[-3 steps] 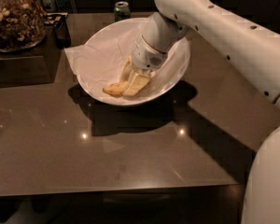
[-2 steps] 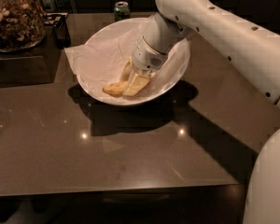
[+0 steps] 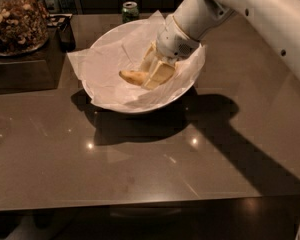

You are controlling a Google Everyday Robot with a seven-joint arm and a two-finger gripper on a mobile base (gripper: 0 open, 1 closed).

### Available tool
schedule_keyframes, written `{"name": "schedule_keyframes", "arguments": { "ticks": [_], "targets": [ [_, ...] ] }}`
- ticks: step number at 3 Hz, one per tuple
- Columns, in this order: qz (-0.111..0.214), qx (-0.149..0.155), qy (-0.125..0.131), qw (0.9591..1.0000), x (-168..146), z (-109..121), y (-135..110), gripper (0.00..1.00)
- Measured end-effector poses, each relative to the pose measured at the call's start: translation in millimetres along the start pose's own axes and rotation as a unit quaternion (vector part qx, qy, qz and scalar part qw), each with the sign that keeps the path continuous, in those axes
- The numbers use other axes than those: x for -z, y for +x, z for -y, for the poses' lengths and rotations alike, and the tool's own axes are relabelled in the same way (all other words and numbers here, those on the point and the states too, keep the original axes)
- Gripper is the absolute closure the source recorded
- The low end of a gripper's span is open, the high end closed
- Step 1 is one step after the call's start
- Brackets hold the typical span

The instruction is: Pick banana from white bowl

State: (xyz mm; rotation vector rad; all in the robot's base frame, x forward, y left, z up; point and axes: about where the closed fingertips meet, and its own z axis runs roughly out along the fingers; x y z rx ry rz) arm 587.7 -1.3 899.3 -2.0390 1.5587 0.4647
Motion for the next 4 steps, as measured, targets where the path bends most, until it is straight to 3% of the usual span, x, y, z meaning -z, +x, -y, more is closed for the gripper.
{"name": "schedule_keyframes", "arguments": {
  "ticks": [1, 2, 3, 4],
  "targets": [
    [0.065, 0.029, 0.044, 0.9965, 52.4, -4.6, -25.6, 1.0],
    [0.117, 0.049, 0.087, 0.9881, 104.7, -25.6, -45.9, 1.0],
    [0.164, 0.049, 0.118, 0.9782, 143.3, -57.6, -55.4, 1.0],
    [0.171, 0.041, 0.126, 0.9762, 153.5, -63.3, -51.2, 1.0]
  ]
}}
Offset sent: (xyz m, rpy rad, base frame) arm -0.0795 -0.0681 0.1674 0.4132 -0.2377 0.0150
